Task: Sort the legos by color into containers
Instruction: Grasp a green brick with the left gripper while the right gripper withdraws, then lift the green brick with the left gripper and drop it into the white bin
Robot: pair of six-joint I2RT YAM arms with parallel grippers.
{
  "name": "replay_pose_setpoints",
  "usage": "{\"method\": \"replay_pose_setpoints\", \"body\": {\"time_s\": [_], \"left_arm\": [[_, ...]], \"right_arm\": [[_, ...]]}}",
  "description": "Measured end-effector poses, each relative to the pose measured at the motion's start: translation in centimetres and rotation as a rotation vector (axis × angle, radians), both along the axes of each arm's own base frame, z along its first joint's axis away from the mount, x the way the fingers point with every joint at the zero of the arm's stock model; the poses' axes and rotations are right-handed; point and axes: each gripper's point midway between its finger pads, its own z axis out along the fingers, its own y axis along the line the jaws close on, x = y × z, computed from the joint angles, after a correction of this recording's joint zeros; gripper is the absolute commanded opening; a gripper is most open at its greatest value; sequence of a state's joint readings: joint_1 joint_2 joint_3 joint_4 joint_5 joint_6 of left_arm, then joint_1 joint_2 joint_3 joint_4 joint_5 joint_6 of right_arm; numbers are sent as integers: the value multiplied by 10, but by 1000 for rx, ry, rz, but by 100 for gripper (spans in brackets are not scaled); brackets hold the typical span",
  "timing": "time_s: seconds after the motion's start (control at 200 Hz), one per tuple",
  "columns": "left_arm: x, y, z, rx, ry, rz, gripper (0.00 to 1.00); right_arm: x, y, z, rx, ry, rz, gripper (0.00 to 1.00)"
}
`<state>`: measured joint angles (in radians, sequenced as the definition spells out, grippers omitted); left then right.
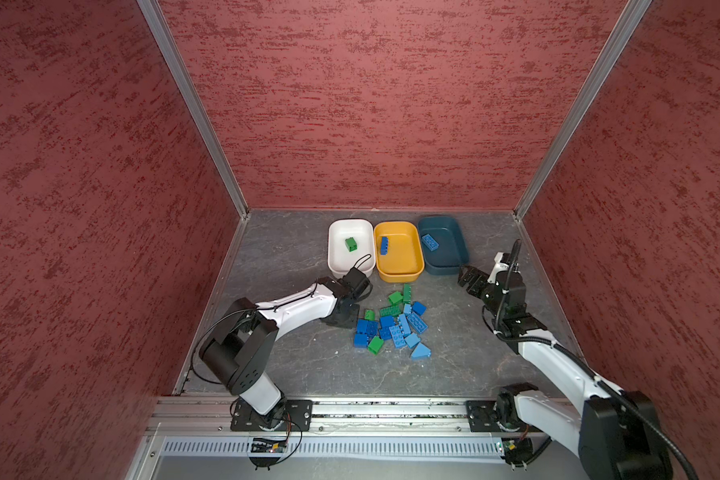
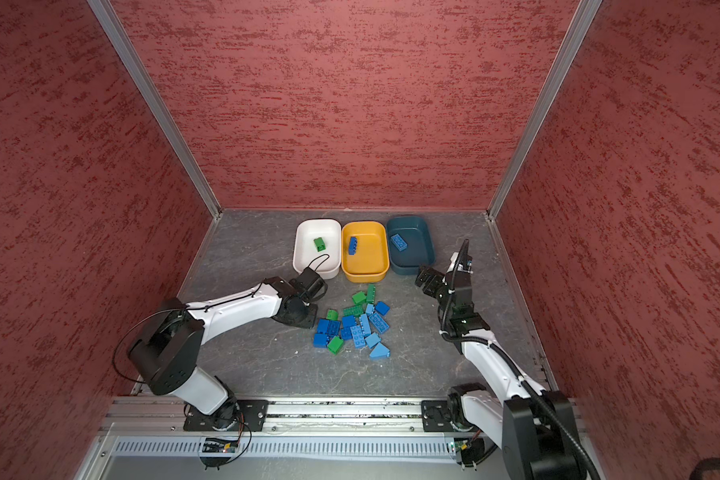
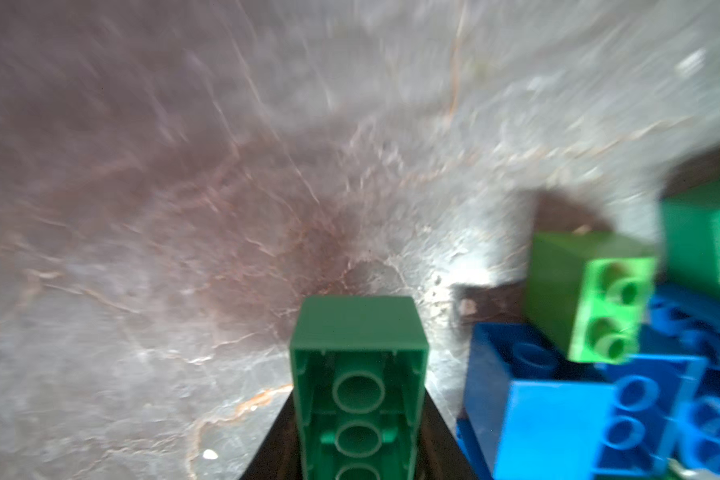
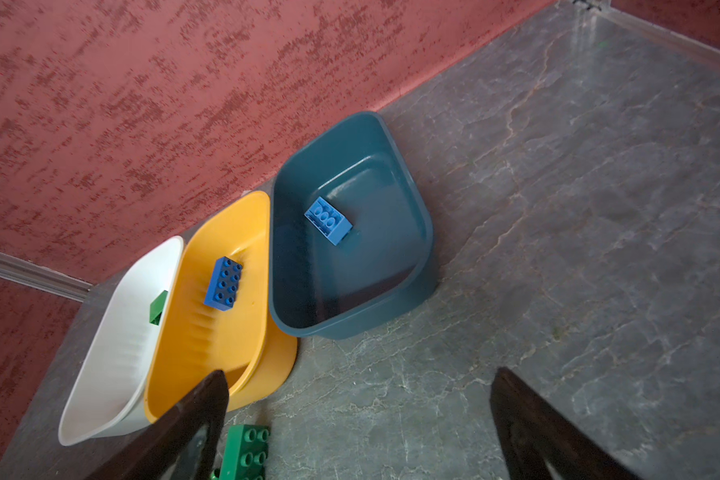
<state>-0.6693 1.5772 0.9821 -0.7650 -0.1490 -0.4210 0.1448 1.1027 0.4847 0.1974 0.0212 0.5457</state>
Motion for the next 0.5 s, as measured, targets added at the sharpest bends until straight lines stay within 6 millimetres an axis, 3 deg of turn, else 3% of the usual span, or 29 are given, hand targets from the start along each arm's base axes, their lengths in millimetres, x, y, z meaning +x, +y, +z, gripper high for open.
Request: {"method": "replay_pose_setpoints", "body": {"time_s": [0.24,0.381,0.501], "left_arm": [[48,-4,66,-93,-230,59,28],[95,-1,96,-149,-346,130,28],[138,-1,108,-168,-413,161,28]], "right_arm": [[36,27,-5,47,61,115,99],[58,42,0,62,68,159,99],[74,54,0,67,79,187,99]]}}
